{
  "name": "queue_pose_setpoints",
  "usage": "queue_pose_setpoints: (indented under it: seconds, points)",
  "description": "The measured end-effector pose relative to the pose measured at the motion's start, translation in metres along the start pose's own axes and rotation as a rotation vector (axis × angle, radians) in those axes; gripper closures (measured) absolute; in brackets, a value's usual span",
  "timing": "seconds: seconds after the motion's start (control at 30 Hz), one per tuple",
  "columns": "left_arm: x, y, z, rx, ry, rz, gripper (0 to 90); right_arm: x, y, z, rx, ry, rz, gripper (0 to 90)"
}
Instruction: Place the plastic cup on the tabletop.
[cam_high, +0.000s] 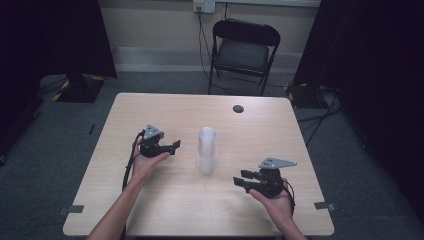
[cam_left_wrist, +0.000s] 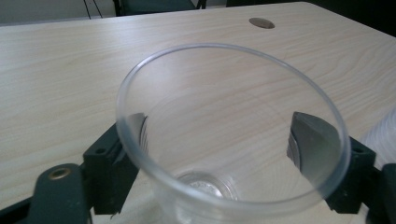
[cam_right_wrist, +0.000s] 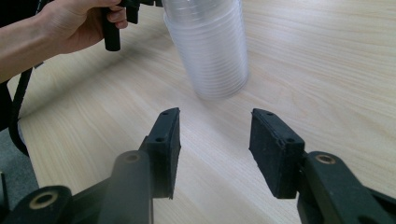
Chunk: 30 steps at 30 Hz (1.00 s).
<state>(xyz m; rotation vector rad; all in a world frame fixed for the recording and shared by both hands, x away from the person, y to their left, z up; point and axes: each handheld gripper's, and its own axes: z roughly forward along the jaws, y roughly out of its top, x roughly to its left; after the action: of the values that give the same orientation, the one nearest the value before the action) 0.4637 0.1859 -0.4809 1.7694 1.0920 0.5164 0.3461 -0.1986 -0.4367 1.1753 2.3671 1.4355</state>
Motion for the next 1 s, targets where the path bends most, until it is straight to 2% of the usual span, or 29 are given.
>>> queue_pose_setpoints:
  seconds: [0.07, 0.37, 0.5, 0.53, 0.73, 0.83, 0.9, 0.97, 1.0]
  points:
    - [0.000, -0.001, 0.000, 0.009, -0.003, 0.000, 15.5, 0.000, 0.000, 0.001, 0.000, 0.000, 0.002, 53.3]
    - [-0.001, -0.004, -0.002, 0.045, 0.014, 0.040, 15.6, -0.001, 0.000, -0.001, -0.012, -0.007, 0.000, 51.7]
    - [-0.001, -0.004, -0.007, 0.053, -0.002, 0.019, 15.5, -0.003, 0.000, -0.002, -0.019, -0.012, 0.003, 51.2]
    - [0.000, -0.003, -0.009, 0.054, -0.014, -0.006, 15.5, -0.003, 0.000, -0.003, -0.024, -0.016, 0.004, 51.2]
    - [0.000, -0.005, -0.018, 0.068, -0.031, -0.023, 15.5, -0.005, 0.000, -0.004, -0.031, -0.022, 0.008, 50.4]
    - [0.001, -0.009, -0.025, 0.080, -0.030, -0.024, 15.6, -0.007, -0.001, -0.005, -0.042, -0.029, 0.008, 50.4]
    - [0.001, -0.011, -0.027, 0.074, -0.028, -0.037, 15.7, -0.007, -0.001, -0.005, -0.046, -0.029, 0.008, 50.4]
    - [0.005, -0.012, -0.031, 0.086, -0.029, -0.071, 15.7, -0.008, -0.001, -0.006, -0.064, -0.036, 0.006, 49.7]
    - [0.006, -0.013, -0.034, 0.088, -0.026, -0.063, 15.7, -0.009, -0.001, -0.007, -0.070, -0.036, 0.004, 49.4]
